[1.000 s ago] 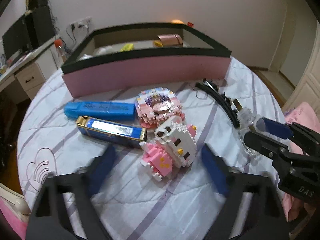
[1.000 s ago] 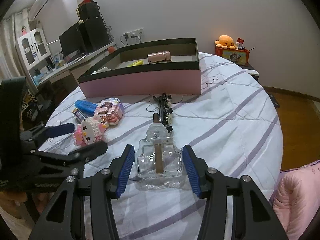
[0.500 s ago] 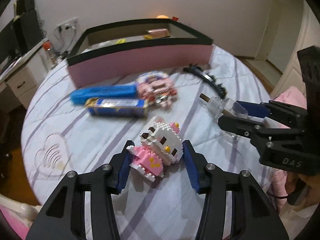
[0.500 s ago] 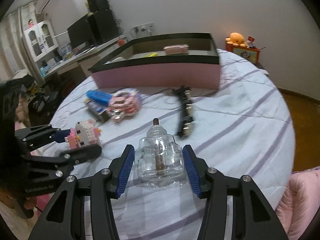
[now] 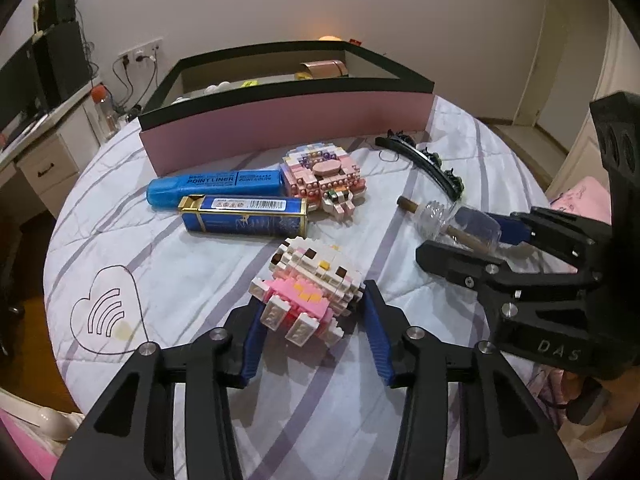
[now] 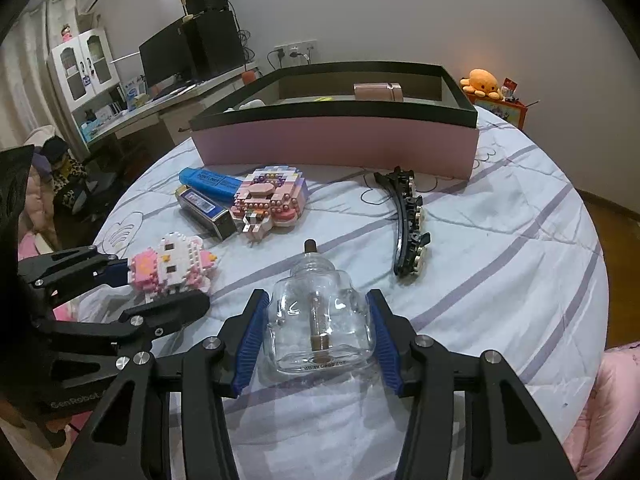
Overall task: Organize rigid objects
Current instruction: 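Grasp the pink block figure with the left tool while the right tool grasps the glass bottle, then carry the pink block figure and glass bottle into the pink box and open both tools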
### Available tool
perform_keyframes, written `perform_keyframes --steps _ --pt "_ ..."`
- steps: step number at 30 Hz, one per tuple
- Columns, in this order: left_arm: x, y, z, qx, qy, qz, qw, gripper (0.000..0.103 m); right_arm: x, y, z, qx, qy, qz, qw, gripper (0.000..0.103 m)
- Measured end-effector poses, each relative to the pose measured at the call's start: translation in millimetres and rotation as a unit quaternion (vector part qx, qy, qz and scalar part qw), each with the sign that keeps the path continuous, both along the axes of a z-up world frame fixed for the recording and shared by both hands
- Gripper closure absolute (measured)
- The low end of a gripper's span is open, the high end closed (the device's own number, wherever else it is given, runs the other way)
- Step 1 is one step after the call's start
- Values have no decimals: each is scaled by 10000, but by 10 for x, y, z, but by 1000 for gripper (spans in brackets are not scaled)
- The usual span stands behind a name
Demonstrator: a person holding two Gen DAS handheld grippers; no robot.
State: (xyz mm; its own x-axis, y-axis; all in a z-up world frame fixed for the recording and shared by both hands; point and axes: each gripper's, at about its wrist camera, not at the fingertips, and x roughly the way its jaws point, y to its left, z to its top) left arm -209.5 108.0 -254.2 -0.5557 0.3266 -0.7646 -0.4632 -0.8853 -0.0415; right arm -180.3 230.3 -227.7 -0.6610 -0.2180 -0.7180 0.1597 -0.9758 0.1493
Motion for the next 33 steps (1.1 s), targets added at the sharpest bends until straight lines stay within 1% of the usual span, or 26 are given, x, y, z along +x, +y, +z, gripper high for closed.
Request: perform_keyframes --steps 4,6,8,13,16,20,26,29,31,33 --pt "1 -31 15 116 -13 -49 9999 58 22 13 50 -30 29 6 10000 52" --pt "13 -70 38 323 -93 -129 9994 58 36 39 86 -105 82 -17 9999 52" --pt "34 -118 92 498 -91 -147 9986 58 58 71 125 -267 178 -15 9995 52" --pt "75 -158 257 565 97 -135 9983 58 51 58 279 -277 387 -4 9989 52" --pt "71 -205 378 715 174 -129 9972 58 31 25 376 -246 513 25 9984 52" --pt "62 -269 610 753 470 -45 9960 58 -27 6 564 -231 725 64 9971 52" --pt "-133 -288 981 661 973 115 9930 58 -193 14 877 -106 1030 123 9945 52" --pt "-310 -275 1150 729 1094 97 9913 58 -326 31 1022 -50 1144 161 9933 52" --pt "-440 -257 1233 701 1175 96 9905 58 -446 56 1098 -36 1173 164 9930 52" --pt "-595 -232 1282 658 1165 87 9910 58 -550 76 1147 12 1203 121 9927 52"
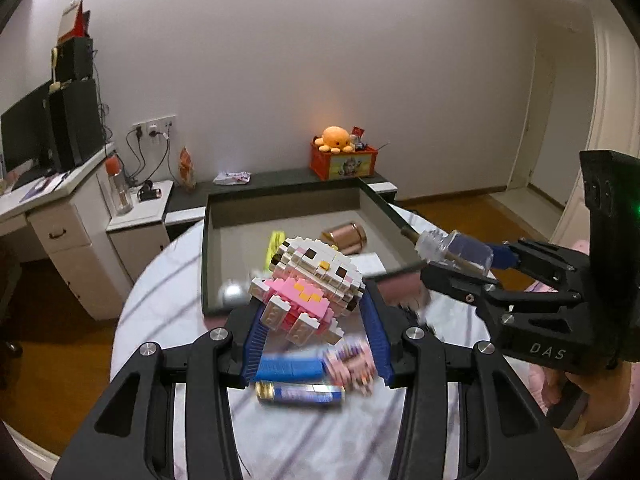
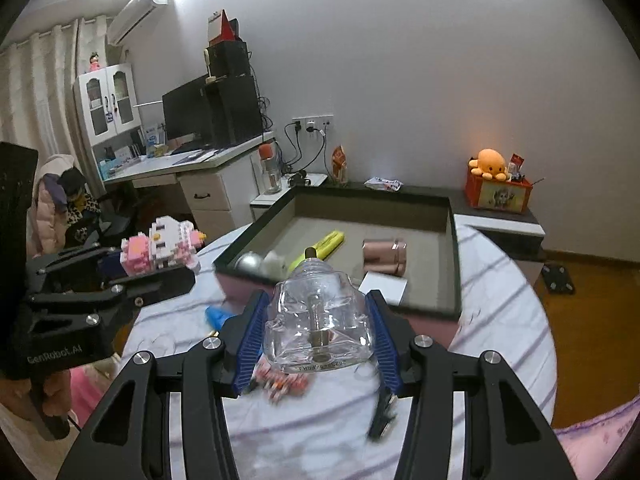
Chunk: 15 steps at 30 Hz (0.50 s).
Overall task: Organize rigid objects
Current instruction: 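Carry the pink block figure and glass bottle into the pink box and open both tools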
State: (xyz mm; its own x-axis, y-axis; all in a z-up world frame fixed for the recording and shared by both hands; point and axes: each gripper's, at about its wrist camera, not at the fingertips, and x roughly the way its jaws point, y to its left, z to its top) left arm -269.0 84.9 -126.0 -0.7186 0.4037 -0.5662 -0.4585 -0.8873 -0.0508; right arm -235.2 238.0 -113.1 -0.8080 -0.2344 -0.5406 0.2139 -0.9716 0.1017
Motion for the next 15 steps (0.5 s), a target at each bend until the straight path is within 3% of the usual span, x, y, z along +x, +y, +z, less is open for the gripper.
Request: perform_keyframes --steps 9,15 --pt "-773 55 -81 -215 -305 24 9993 58 -635 264 -43 129 -242 -234 9993 52" --pt "-1205 79 -360 -426 -675 148 9967 58 -1075 418 -352 274 -745 -365 9962 52"
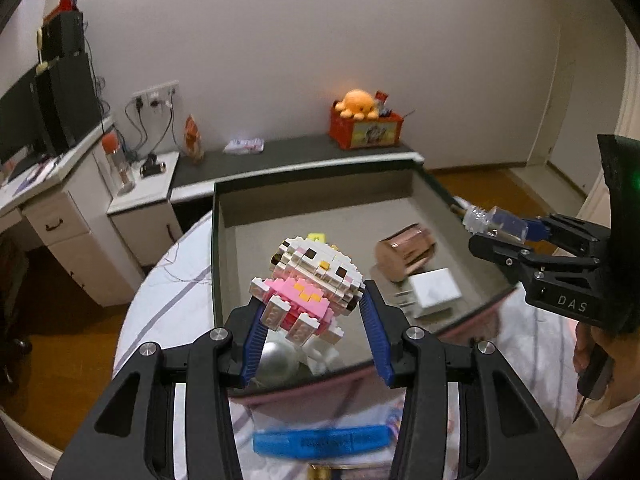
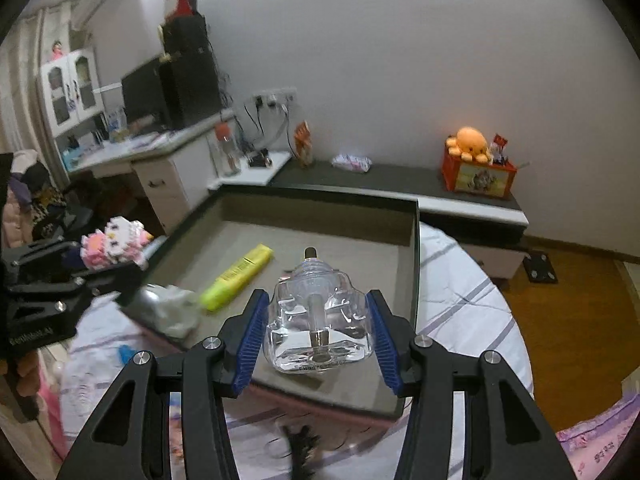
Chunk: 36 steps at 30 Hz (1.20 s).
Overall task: Organize rigid objects
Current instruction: 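Carry the pink block figure and glass bottle into the pink box and open both tools, then withdraw both tools from the box back over the bed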
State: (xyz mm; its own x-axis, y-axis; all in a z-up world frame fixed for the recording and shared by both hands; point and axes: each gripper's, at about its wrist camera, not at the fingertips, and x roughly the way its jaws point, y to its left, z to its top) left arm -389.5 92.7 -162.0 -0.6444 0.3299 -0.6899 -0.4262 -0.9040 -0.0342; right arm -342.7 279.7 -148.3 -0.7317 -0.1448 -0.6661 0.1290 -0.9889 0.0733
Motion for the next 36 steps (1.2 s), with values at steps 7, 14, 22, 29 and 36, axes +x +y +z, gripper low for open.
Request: perform_keyframes --steps 7,14,22,29,36 --pt "-184 151 -289 -204 -312 -176 9992 58 -217 21 -271 201 -395 -51 9990 52" --pt "-170 219 -422 -327 -397 -183 9985 57 -221 29 -369 294 -486 -91 9983 52" --pt "-12 104 -317 -253 -171 38 9995 20 -114 7 -294 292 -444 -134 9985 40" --pt "390 -66 -23 -149 321 267 9990 0 233 -93 -17 297 -89 -143 9994 22" --pt "956 -413 320 494 1224 1044 9857 0 753 -279 344 419 618 -89 9972 0"
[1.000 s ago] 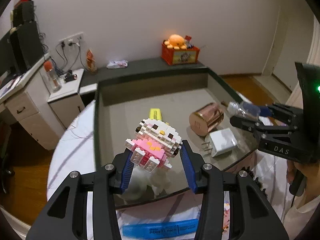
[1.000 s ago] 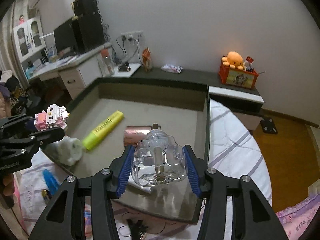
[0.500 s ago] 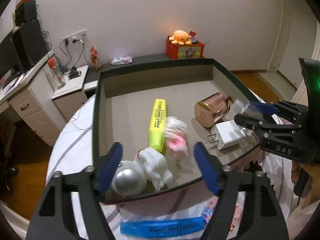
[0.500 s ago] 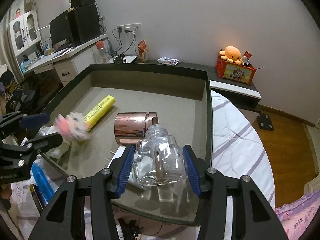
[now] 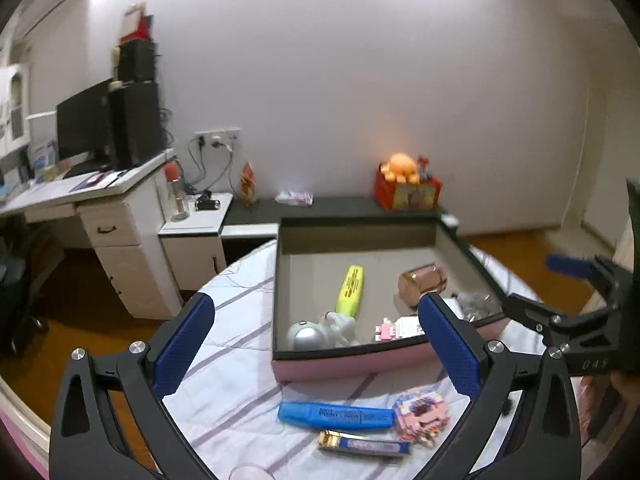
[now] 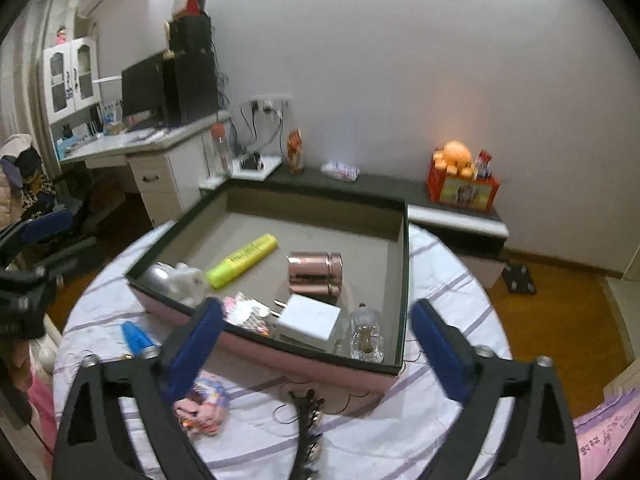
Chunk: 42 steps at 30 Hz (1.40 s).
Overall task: Organize rigid objects
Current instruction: 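Withdraw both tools from the box back over the bed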
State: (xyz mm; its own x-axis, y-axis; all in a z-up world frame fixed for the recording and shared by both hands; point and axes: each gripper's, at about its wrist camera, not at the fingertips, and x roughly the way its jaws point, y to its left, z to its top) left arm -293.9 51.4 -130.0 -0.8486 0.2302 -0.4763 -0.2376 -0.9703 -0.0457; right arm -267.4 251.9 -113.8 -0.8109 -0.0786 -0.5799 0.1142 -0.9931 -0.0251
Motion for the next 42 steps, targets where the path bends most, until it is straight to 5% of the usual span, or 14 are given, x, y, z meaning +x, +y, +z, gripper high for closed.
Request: perform_keyframes --steps 7,15,22,30,42 --pt "497 -303 121 271 471 792 9954 0 585 -151 299 -73 801 -44 9967 0" --pt "864 -317 129 153 610 476 9969 0 1126 -218 328 -190 1344 -334 9902 0" --pt "1069 -143 150 -105 742 191 9970 0 1373 -199 272 -343 1488 -494 9870 0" --pt "1246 -39 207 25 787 -180 9967 0 1482 -230 239 -288 1440 -491 9879 0" --pt "1253 -87 139 -209 644 7 9977 0 1502 -189 161 -388 1297 -491 9896 0"
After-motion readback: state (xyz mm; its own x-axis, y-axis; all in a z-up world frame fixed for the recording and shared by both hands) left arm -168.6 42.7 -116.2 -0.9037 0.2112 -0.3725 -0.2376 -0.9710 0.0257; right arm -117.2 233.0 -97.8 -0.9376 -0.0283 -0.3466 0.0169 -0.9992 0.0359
